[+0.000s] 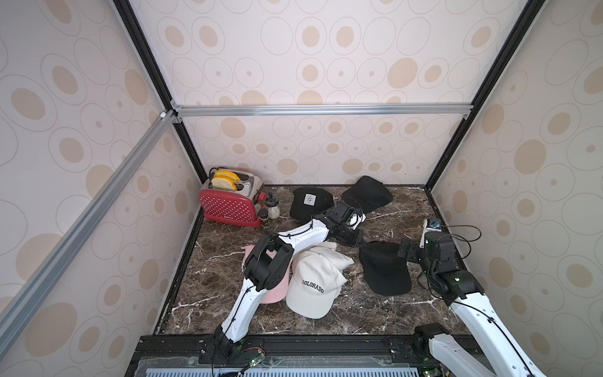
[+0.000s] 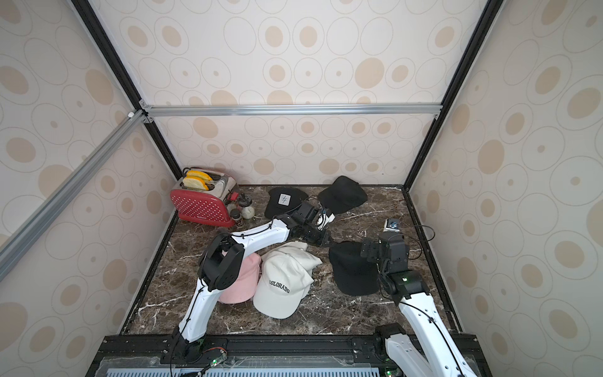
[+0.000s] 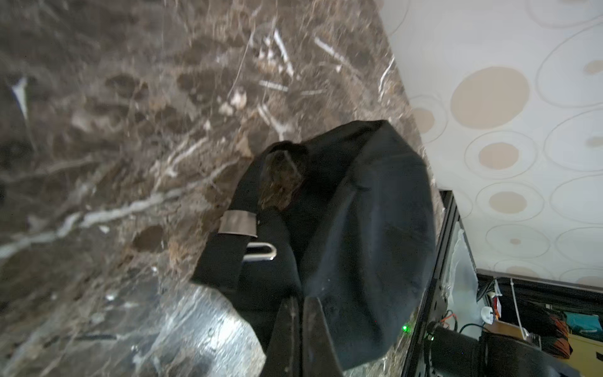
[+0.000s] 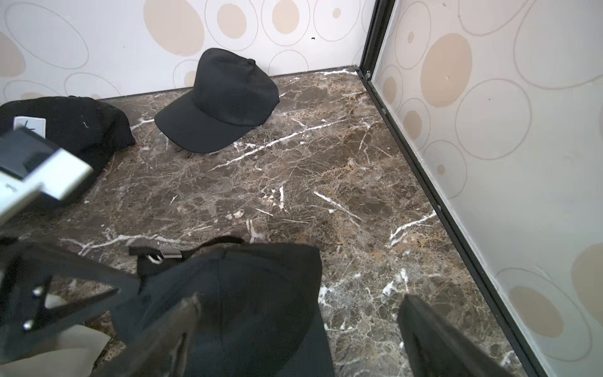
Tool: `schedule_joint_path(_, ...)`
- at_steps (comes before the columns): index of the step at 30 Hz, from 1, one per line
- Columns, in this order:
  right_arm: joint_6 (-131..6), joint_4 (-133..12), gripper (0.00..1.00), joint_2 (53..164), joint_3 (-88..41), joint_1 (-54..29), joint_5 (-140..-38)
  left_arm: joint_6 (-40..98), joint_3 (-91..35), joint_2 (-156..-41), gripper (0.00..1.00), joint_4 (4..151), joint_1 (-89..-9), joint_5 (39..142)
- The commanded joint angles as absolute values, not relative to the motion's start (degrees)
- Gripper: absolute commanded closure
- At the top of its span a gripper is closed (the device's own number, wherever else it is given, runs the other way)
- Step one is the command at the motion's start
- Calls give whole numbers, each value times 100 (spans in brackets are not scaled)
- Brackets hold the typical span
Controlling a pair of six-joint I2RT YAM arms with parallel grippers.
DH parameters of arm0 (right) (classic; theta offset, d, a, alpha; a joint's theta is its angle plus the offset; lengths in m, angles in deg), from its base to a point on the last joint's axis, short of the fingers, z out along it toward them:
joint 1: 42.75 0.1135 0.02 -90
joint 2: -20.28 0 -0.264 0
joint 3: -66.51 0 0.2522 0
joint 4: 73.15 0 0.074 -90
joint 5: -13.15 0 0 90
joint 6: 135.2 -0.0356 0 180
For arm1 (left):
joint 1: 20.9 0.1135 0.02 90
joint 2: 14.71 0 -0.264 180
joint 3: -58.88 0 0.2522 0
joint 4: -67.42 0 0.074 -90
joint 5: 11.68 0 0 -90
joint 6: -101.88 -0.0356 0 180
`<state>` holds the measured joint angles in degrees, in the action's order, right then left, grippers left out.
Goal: Stack the baseball caps by color
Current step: Place the baseball cap at the center of the board, then adjust the baseball cap at the center of the board.
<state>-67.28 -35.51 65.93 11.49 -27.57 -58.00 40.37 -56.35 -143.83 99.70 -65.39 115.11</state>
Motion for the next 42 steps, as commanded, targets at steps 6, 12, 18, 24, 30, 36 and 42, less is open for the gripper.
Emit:
schedule_joint_path(6, -6776, -3374, 0, 6613, 1073, -2785, -5893, 3421, -5608, -13976, 100, 10373, -6647, 11296)
schedule_joint_path(12, -6695, -3389, 0, 6721, 1128, -2779, -6169, 3613, -5825, -13959, 76, 10387, -6649, 11426)
schedule_joint_path(18, -6541, -2961, 0, 7118, 703, -2779, -7175, 3357, -5807, -13484, 54, 10672, -6644, 11478)
schedule_joint_path(24, -6856, -3278, 0, 7382, 860, -2780, -7276, 2981, -5406, -12574, 22, 10779, -6634, 10386)
schedule_joint_path(30, -6629, -2825, 0, 8021, 589, -2780, -8506, 3154, -5183, -12055, 1, 10945, -6507, 9303)
schedule_joint_path(36, -6366, -2697, 0, 8697, 415, -2780, -9416, 3604, -4518, -11470, 1, 10416, -6352, 8615)
schedule_joint_path(42, -6416, -2519, 0, 9077, 491, -2780, -9555, 3825, -3726, -10750, 1, 9933, -6159, 8009)
